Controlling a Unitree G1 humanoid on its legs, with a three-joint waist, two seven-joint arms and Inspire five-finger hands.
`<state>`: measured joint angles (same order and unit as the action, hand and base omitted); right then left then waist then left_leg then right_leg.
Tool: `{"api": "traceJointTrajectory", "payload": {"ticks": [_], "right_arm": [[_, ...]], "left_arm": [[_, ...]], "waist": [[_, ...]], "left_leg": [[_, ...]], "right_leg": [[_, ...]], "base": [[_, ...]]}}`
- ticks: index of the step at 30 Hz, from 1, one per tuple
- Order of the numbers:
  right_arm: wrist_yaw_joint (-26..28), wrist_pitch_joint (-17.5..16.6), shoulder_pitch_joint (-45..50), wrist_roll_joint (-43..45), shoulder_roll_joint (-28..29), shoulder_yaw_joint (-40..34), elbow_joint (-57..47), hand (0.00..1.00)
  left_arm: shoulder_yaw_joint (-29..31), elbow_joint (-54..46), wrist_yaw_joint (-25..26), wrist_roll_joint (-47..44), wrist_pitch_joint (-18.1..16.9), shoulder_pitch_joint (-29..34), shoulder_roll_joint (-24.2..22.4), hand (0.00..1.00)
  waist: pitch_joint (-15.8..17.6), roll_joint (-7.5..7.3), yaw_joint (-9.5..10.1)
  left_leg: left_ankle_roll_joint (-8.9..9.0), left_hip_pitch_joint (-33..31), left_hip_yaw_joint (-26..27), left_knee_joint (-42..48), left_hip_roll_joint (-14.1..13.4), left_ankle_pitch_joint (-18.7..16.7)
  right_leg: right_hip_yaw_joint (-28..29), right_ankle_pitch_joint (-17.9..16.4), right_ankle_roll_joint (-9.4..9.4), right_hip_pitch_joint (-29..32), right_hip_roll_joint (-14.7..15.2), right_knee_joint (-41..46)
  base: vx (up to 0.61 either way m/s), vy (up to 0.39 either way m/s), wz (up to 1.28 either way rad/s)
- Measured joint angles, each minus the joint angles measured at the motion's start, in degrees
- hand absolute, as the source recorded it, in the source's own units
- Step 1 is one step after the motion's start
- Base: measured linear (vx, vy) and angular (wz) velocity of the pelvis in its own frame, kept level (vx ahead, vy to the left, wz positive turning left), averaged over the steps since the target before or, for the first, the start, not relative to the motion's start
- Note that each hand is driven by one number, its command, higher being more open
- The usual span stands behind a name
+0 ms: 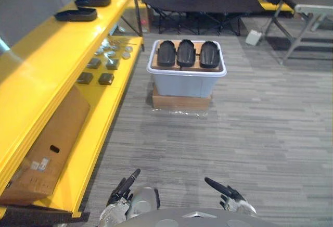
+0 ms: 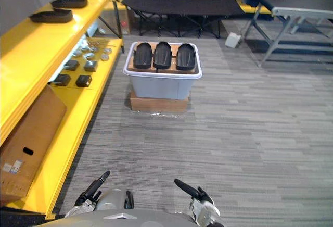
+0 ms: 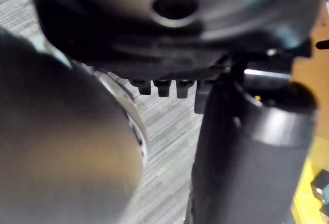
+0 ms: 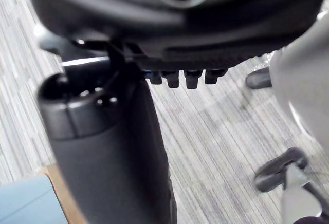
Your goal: Walk over and take three plastic housings, then place them on the shelf
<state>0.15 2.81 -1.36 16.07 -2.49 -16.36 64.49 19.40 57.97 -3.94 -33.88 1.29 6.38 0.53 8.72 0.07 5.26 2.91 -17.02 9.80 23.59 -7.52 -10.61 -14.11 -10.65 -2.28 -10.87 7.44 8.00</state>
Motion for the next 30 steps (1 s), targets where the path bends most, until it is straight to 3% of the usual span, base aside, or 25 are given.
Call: {"api": "traceJointTrajectory", "payload": {"ticks": [1, 2, 4, 6, 7, 9, 10, 11, 12, 13, 14, 16, 18, 19, 20, 22, 23, 25, 26, 27, 28, 29, 30], "right_arm": [[-0.2, 0.1, 0.2, 0.0, 0.0, 1.9, 0.0, 1.00], [-0.2, 0.2, 0.4, 0.1, -0.5, 3.6, 0.0, 1.00], [0.0, 0.2, -0.3, 0.1, 2.0, 3.4, 0.0, 1.00], [0.2, 0.0, -0.5, 0.0, 3.3, 2.8, 0.0, 1.00], [0.4, 0.0, -0.4, 0.0, 3.6, 1.5, 0.3, 1.00], [0.7, -1.0, -0.7, -0.1, 3.6, 0.3, 1.1, 1.00], [1.2, -2.1, -1.4, -0.1, 3.4, -0.5, 1.0, 1.00], [1.3, -2.4, -1.9, -0.3, 3.0, -0.6, 1.0, 1.00], [1.5, -3.0, -2.2, -1.7, 2.4, -0.6, 0.5, 1.00], [1.5, -3.6, -2.1, -2.0, 2.3, -0.5, -0.3, 1.00], [1.5, -3.9, -2.1, -2.0, 2.4, -0.4, -1.2, 1.00], [1.4, -3.9, -2.1, -1.1, 2.6, -0.2, -1.5, 1.00], [1.3, -3.9, -2.3, -1.1, 3.0, 0.5, -1.9, 1.00], [1.2, -3.8, -2.2, -1.2, 3.0, 1.3, -1.9, 1.00], [1.1, -3.5, -2.1, -1.2, 2.9, 1.3, -1.9, 1.00], [0.8, -3.3, -2.2, -1.4, 2.0, 1.0, -1.9, 1.00], [0.7, -3.2, -2.3, -1.4, 1.5, 0.5, -1.9, 1.00], [0.6, -2.7, -2.4, -1.6, 1.1, -0.5, -2.2, 1.00], [0.6, -2.0, -2.3, -1.8, 1.1, -0.7, -2.2, 1.00], [0.6, -1.8, -2.3, -2.3, 1.0, -0.6, -2.2, 1.00], [0.5, -1.4, -2.1, -3.0, 0.6, 0.4, -2.1, 1.00], [0.3, -0.9, -1.6, -4.0, 0.3, 0.9, -1.9, 1.00], [0.1, -0.8, -1.6, -4.0, 0.2, 0.9, -1.4, 1.00]], "left_arm": [[0.2, 0.0, 0.0, 0.0, -0.1, 0.2, 0.0, 1.00], [0.2, 0.0, 0.0, 0.0, -0.4, 0.7, 0.0, 1.00], [-0.1, 0.0, -0.1, 0.1, -1.3, -0.1, 1.8, 1.00], [-0.6, 0.6, 0.1, 0.3, -0.9, -1.0, 2.5, 1.00], [-0.9, 1.5, 0.1, 0.4, -0.8, -1.5, 2.7, 1.00], [-2.4, 1.7, 0.6, 1.3, -1.0, -1.6, 3.2, 1.00], [-2.8, 1.8, 1.3, 3.1, -1.1, -1.8, 3.3, 1.00], [-3.2, 2.2, 1.4, 3.3, -1.1, -1.8, 3.3, 1.00], [-4.6, 2.2, 1.5, 3.3, -1.0, -2.3, 3.1, 1.00], [-5.5, 2.2, 1.3, 3.3, -1.1, -2.5, 3.1, 1.00], [-5.7, 2.3, 1.2, 3.5, -0.9, -3.1, 3.1, 1.00], [-6.3, 2.2, 0.9, 5.3, -0.6, -4.7, 3.2, 1.00], [-6.2, 2.2, 0.6, 5.3, 0.2, -5.6, 3.1, 1.00], [-6.1, 2.2, 0.6, 5.2, 0.4, -6.2, 3.0, 1.00], [-5.9, 2.2, 0.6, 5.0, 0.4, -6.4, 2.7, 1.00], [-5.5, 2.5, 0.6, 4.7, 0.5, -5.9, 0.4, 1.00], [-5.5, 2.4, 0.6, 4.7, 0.5, -5.9, -0.5, 1.00], [-5.4, 2.4, 0.6, 4.6, 0.5, -5.8, -0.9, 1.00], [-4.7, 2.1, 0.6, 3.2, 0.1, -5.8, -1.0, 1.00], [-4.4, 1.7, 0.6, 2.5, 0.0, -5.8, -1.2, 1.00], [-3.5, 0.8, 0.6, 1.9, -0.6, -5.7, -1.6, 1.00], [-3.3, 0.1, 0.6, 0.8, -1.5, -5.7, -1.8, 1.00], [-3.3, -0.1, 0.2, 0.5, -1.6, -5.7, -1.8, 1.00]], "waist": [[0.1, 0.10, 0.47], [-0.1, 0.14, 1.28], [-0.1, -3.41, 1.66], [-0.4, -4.41, 1.67], [-0.5, -4.59, 1.87], [-0.2, -4.38, 1.87], [0.3, -3.87, 1.33], [0.4, -3.74, 0.81], [0.4, -2.71, 0.62], [0.3, -2.40, 0.58], [0.3, -2.24, 0.31], [0.3, -2.15, -0.13], [0.2, -2.07, -0.83], [0.1, -2.28, -0.97], [-0.2, -2.79, -0.80], [-1.2, 0.95, -0.75], [-1.5, 2.03, -0.82], [-1.8, 2.60, -0.82], [-1.7, 2.73, -0.77], [-1.7, 2.99, -0.74], [-1.4, 3.39, -0.67], [-1.1, 4.12, -0.73], [-1.1, 4.15, -0.76]], "left_leg": [[0.78, -0.4, -0.5, -3.9, -0.2, 4.4], [0.15, 0.4, -0.4, -3.5, 0.0, 10.7], [-2.17, 0.3, 1.1, -0.3, 2.8, 6.1], [-3.47, 1.1, 1.1, 1.6, 4.6, 3.4], [-4.86, 3.2, 1.4, 1.8, 5.3, 1.9], [-5.81, 7.2, 2.1, 1.0, 6.7, -0.5], [-6.15, 10.3, 2.2, 0.0, 7.2, -1.4], [-6.29, 12.3, 2.2, -0.9, 7.3, -1.7], [-6.35, 15.8, 2.3, -3.4, 7.3, -1.9], [-6.21, 18.0, 2.2, -5.3, 7.1, -2.0], [-5.71, 19.8, 1.9, -7.1, 6.6, -2.3], [-4.16, 21.3, 0.8, -7.8, 5.2, -3.4], [-2.78, 21.6, -0.1, -7.1, 4.2, -5.0], [-1.52, 21.9, -0.5, -5.8, 4.0, -6.9], [-0.03, 23.2, -0.8, -4.5, 3.7, -9.1], [1.10, 25.2, -0.3, -4.8, 0.9, -9.8], [1.54, 25.6, -0.5, -3.7, -0.2, -9.5], [1.86, 24.2, -1.0, 2.0, -1.6, -8.9], [2.31, 20.0, -2.3, 13.4, -3.2, -6.0], [2.85, 17.9, -3.3, 18.6, -3.9, -3.7], [5.49, 13.0, -5.2, 29.3, -6.3, 3.0], [4.96, 9.4, -5.1, 36.3, -8.5, 2.1], [4.29, 8.0, -4.6, 37.4, -9.1, 1.0]], "right_leg": [[0.6, -1.2, -1.48, -0.6, 0.4, 0.2], [1.9, -2.9, -2.54, -1.8, 1.3, 0.9], [2.9, -2.4, -1.45, -2.4, 4.3, 2.4], [4.7, -0.2, -2.70, -1.3, 5.8, 7.2], [6.5, 1.2, -4.42, 0.4, 7.2, 14.4], [10.1, 5.8, -12.56, 8.0, 9.6, 33.3], [10.7, 4.8, -10.89, 13.4, 9.9, 45.5], [9.4, 3.8, -9.22, 15.3, 10.1, 49.4], [6.4, 1.7, -5.68, 19.0, 10.4, 52.4], [4.0, 0.5, -3.79, 21.4, 10.4, 51.1], [-0.3, -0.2, -2.56, 23.5, 10.4, 44.3], [-6.0, 0.5, -2.81, 23.8, 8.7, 23.9], [-6.1, 3.7, -2.57, 23.9, 6.8, 11.9], [-5.9, 7.7, -2.08, 23.7, 6.0, 6.9], [-5.4, 15.0, 0.36, 22.6, 5.5, 6.0], [-5.8, 10.9, 1.50, 22.7, 3.3, 9.7], [-6.2, 8.0, 1.92, 22.9, 2.7, 12.2], [-6.5, 4.9, 2.16, 22.6, 2.1, 14.5], [-6.5, 2.3, 2.23, 21.0, 1.6, 15.9], [-6.5, 1.6, 2.29, 19.9, 1.2, 15.8], [-6.7, 0.3, 2.95, 16.6, -0.3, 13.9], [-7.2, 0.2, 3.00, 12.6, -1.7, 10.9], [-7.3, 0.4, 2.78, 10.7, -2.1, 9.4]], "base": [[0.40, 0.289, -0.36], [0.53, 0.359, -0.28], [0.51, 0.302, -0.06], [0.49, 0.287, 0.16], [0.36, 0.200, 0.13], [0.41, 0.182, 0.00], [0.39, 0.133, -0.04], [0.36, 0.091, -0.01], [0.33, 0.064, 0.02], [0.30, 0.045, 0.06], [0.28, -0.019, 0.13], [0.29, -0.112, 0.23], [0.36, -0.198, 0.23], [0.49, -0.303, 0.18], [0.43, -0.273, 0.07], [0.42, -0.197, -0.10], [0.41, -0.162, -0.09], [0.38, -0.197, -0.05], [0.42, -0.203, -0.05], [0.42, -0.151, -0.01], [0.43, -0.085, 0.00], [0.38, -0.032, 0.01], [0.34, 0.005, -0.02]]}}
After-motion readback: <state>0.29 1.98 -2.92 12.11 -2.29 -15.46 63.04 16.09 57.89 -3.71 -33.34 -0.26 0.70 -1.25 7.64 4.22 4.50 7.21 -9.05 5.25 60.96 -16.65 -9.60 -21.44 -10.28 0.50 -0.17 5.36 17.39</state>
